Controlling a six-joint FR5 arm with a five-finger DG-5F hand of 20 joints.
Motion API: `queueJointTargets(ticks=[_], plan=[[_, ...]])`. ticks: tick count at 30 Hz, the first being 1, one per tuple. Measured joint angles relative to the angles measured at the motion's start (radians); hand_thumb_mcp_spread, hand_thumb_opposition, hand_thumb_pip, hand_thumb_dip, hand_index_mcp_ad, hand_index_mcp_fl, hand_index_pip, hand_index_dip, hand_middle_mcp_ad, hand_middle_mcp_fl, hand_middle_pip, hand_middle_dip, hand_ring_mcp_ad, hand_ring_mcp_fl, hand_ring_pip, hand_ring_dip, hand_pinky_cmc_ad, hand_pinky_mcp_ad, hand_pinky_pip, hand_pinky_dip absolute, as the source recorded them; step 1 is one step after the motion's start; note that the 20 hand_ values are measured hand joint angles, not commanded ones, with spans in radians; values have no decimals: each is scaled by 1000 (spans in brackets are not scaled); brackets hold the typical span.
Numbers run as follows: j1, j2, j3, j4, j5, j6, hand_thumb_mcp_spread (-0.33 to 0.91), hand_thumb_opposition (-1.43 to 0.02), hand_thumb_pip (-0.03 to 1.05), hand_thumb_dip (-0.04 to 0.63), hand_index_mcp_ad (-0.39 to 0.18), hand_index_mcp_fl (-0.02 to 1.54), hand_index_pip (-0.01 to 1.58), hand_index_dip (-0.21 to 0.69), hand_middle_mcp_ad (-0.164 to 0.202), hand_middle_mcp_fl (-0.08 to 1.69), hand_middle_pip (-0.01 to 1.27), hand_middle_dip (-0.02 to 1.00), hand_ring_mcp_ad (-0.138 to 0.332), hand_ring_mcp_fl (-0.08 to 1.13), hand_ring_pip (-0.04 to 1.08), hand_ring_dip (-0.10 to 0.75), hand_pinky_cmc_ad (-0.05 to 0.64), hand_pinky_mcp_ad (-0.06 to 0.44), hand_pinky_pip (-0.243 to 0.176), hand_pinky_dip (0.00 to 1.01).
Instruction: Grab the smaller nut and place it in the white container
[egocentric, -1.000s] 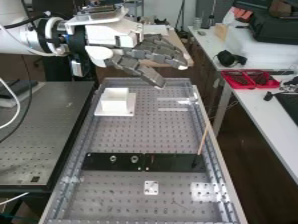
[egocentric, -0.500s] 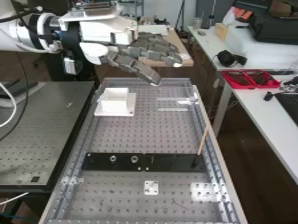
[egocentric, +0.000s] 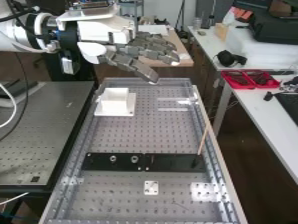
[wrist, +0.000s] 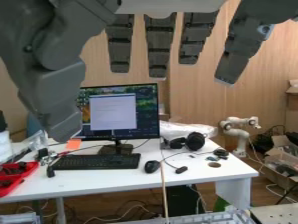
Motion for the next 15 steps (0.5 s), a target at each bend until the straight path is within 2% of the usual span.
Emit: queueJointTargets(ticks=[15], plan=[[-7, 9, 3, -7, -20, -3, 269, -775, 644, 218, -141, 19, 421, 61, 61, 129, 126, 316, 113, 9, 96, 152, 396, 307, -93, 520]])
